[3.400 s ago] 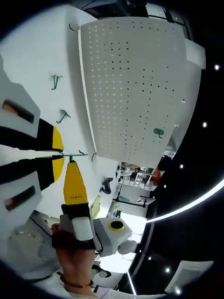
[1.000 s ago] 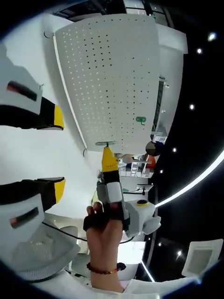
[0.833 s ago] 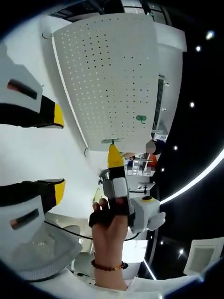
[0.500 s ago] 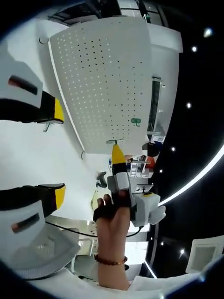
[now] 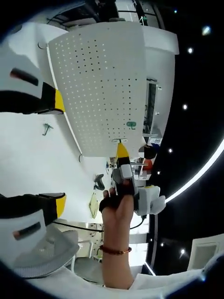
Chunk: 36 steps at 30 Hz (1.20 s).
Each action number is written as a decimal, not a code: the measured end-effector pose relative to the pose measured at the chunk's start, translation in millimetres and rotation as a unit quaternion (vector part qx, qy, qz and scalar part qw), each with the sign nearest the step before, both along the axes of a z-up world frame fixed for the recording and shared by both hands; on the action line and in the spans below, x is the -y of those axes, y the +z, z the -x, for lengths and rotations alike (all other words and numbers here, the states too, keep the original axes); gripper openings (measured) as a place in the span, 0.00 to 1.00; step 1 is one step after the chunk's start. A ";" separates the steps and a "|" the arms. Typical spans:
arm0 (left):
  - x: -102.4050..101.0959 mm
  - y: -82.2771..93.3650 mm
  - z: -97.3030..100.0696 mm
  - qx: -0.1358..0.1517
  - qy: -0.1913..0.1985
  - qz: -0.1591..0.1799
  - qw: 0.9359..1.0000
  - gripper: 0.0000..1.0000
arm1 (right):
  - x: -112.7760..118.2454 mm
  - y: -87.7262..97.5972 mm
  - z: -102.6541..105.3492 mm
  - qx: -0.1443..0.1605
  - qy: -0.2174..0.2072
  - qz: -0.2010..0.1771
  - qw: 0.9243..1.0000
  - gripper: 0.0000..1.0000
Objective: Insert the hook assembly into the mounting plate slot until the hook locks in place.
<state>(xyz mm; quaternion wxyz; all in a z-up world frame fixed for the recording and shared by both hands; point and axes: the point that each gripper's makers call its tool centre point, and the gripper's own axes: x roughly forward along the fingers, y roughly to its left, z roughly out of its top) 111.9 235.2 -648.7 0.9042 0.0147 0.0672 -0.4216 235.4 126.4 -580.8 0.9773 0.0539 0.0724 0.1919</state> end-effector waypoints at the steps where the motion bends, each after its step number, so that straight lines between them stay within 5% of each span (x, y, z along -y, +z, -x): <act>1: 0.2 0.2 0.0 0.001 0.000 0.000 1.000 0.73 | 0.1 0.9 -0.7 0.001 0.000 0.000 1.000 0.01; 5: 0.4 -1.2 -0.2 0.004 0.004 -0.007 1.000 0.81 | 1.1 8.1 -5.2 0.009 -0.006 0.000 1.000 0.01; 36: -10.4 3.0 -4.9 0.009 0.025 0.010 1.000 0.86 | 9.6 48.3 -44.1 0.052 -0.037 0.008 0.998 0.01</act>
